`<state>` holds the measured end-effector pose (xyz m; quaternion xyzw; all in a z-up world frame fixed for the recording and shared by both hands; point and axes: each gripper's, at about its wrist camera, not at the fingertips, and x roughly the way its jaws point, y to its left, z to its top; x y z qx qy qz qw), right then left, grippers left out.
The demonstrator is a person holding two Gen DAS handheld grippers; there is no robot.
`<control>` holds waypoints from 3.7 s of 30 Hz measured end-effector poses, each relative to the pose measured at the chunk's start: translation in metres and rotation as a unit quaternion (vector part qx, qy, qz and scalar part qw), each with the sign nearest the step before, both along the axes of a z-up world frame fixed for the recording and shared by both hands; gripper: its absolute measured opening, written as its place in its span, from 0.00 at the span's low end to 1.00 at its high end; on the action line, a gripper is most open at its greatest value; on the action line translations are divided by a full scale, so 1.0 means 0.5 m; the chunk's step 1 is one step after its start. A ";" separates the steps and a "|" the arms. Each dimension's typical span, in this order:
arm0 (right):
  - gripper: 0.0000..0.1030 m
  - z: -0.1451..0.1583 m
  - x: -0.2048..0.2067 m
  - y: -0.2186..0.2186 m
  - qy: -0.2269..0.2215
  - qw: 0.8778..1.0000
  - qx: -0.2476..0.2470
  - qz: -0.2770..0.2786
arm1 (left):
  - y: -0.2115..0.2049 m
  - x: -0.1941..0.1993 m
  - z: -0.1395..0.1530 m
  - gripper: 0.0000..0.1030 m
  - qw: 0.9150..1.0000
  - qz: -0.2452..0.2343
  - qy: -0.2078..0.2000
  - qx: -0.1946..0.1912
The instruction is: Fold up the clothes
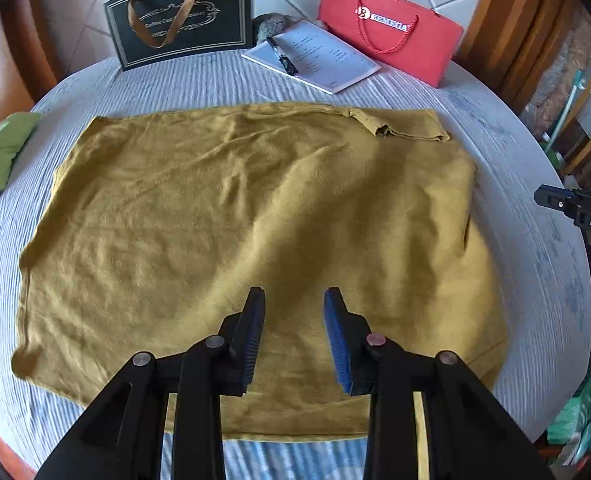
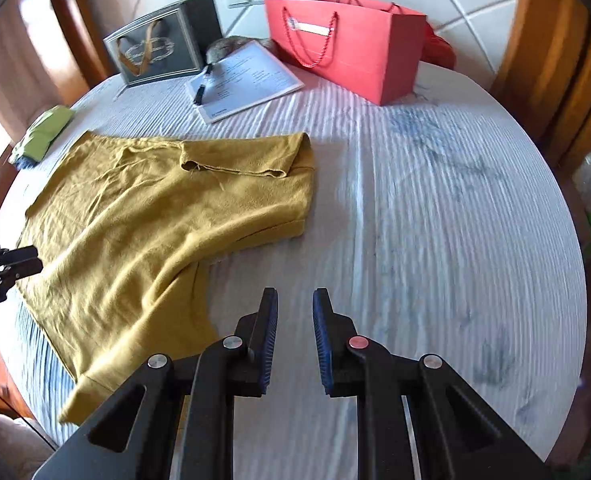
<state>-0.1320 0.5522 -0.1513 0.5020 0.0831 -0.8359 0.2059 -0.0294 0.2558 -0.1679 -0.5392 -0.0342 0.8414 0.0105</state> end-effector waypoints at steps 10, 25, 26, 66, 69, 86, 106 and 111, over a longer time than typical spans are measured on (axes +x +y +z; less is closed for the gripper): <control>0.17 -0.054 -0.067 0.042 -0.024 0.984 0.020 0.177 | 0.171 0.154 -0.038 0.36 0.985 0.159 -0.051 0.040; 0.18 -0.086 -0.141 0.012 -0.009 0.927 0.023 0.373 | 0.394 0.169 -0.037 0.44 0.943 0.332 -0.006 -0.022; 0.18 -0.089 -0.142 0.010 -0.007 0.923 0.023 0.384 | 0.403 0.155 -0.045 0.44 0.940 0.339 -0.010 -0.036; 0.16 -0.014 -0.294 -0.022 0.021 0.866 -0.004 0.500 | 0.373 0.276 -0.055 0.32 0.803 0.596 -0.003 0.016; 0.24 -0.015 -0.292 -0.030 0.029 0.862 -0.005 0.506 | 0.352 0.266 -0.075 0.35 0.801 0.599 -0.006 0.020; 0.15 -0.107 -0.239 -0.137 0.116 0.791 0.089 0.594 | 0.359 0.200 -0.100 0.06 0.795 0.605 -0.043 -0.025; 0.29 -0.057 -0.461 -0.103 -0.035 0.926 -0.037 0.374 | 0.361 0.278 -0.052 0.35 0.780 0.626 -0.008 -0.002; 0.29 -0.068 -0.465 -0.096 -0.051 0.927 -0.040 0.371 | 0.349 0.288 -0.079 0.37 0.761 0.649 -0.006 0.017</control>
